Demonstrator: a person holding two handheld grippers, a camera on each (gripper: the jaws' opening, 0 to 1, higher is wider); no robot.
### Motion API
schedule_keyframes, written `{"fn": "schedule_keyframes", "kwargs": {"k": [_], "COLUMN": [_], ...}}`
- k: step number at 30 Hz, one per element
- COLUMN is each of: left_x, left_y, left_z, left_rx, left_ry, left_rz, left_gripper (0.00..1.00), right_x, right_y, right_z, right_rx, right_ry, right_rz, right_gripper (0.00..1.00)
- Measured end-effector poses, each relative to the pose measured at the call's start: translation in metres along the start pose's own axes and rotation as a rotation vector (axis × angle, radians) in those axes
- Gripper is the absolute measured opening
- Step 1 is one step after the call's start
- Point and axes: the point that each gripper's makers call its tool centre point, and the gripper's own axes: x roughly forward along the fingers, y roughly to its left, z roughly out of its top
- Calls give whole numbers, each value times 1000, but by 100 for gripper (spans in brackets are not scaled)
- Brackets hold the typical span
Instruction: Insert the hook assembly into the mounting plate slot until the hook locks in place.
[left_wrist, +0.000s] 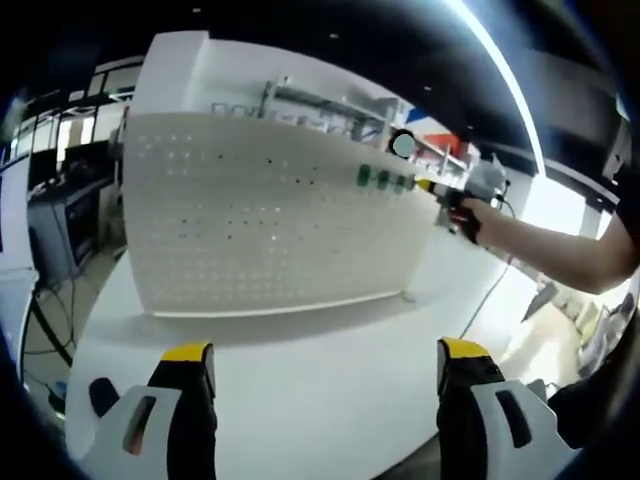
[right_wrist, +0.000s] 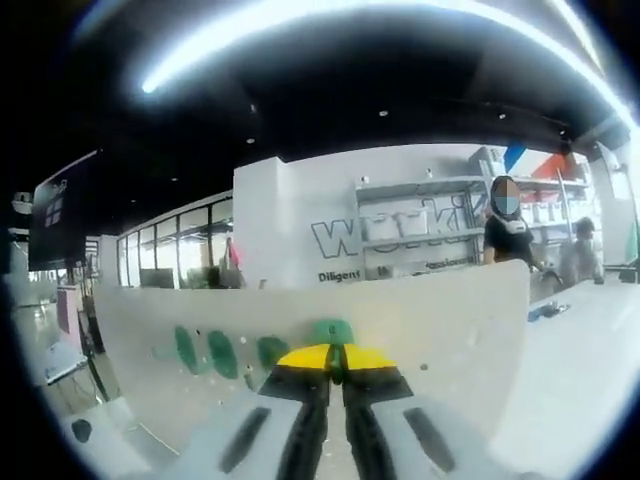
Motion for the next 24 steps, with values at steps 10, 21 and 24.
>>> {"fn": "schedule_keyframes", "kwargs": {"k": [10, 21, 24], "left_x": [2, 6, 6], "left_y": [-1, -12, -16], "left_z": [1, 0, -1], "left_rx": [-5, 7, 15], "left_ry": [1, 16, 19], "left_rz": [-1, -39, -46], "left_gripper": [92, 90, 90], "right_x": [4, 4, 2], "right_y": [-6, -7, -6], "right_z": [-9, -11, -20], "right_rx": [34, 35, 24], "right_ry": [-15, -19, 47], "right_rz": [-21, -33, -21], "right_gripper": [1, 1, 1]}}
